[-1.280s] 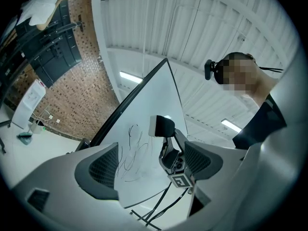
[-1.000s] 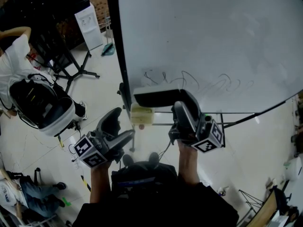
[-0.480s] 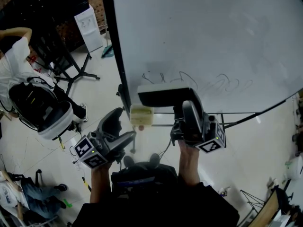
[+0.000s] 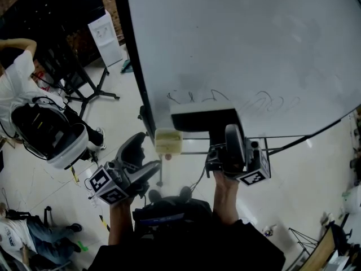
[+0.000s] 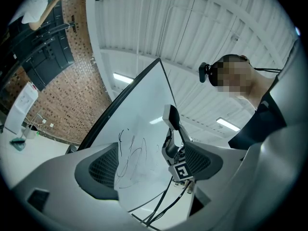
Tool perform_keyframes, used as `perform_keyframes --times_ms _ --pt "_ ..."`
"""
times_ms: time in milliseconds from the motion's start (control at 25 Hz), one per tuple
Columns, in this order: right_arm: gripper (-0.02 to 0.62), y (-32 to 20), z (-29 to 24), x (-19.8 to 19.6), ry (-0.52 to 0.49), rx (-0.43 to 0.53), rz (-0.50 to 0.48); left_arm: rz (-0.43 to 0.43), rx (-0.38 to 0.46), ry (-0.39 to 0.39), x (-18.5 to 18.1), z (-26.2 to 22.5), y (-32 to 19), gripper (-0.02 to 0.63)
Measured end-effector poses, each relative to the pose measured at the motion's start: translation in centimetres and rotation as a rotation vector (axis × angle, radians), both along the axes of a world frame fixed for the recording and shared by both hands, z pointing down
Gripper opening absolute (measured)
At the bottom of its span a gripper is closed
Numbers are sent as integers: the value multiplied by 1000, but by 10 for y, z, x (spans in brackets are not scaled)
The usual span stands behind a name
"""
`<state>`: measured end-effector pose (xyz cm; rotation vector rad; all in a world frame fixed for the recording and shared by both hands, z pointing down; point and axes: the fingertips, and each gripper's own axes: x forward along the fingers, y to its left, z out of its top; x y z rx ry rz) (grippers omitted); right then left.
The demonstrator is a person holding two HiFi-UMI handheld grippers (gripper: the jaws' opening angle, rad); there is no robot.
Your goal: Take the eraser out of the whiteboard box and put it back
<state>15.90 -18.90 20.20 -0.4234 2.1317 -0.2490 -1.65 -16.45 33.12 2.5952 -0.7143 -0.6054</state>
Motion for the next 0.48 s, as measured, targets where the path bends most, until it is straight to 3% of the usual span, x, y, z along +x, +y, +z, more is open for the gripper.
perform_keyframes --times_ms 480 --pt "153 3 -7 12 -60 17 -13 -15 14 1 3 -5 -5 430"
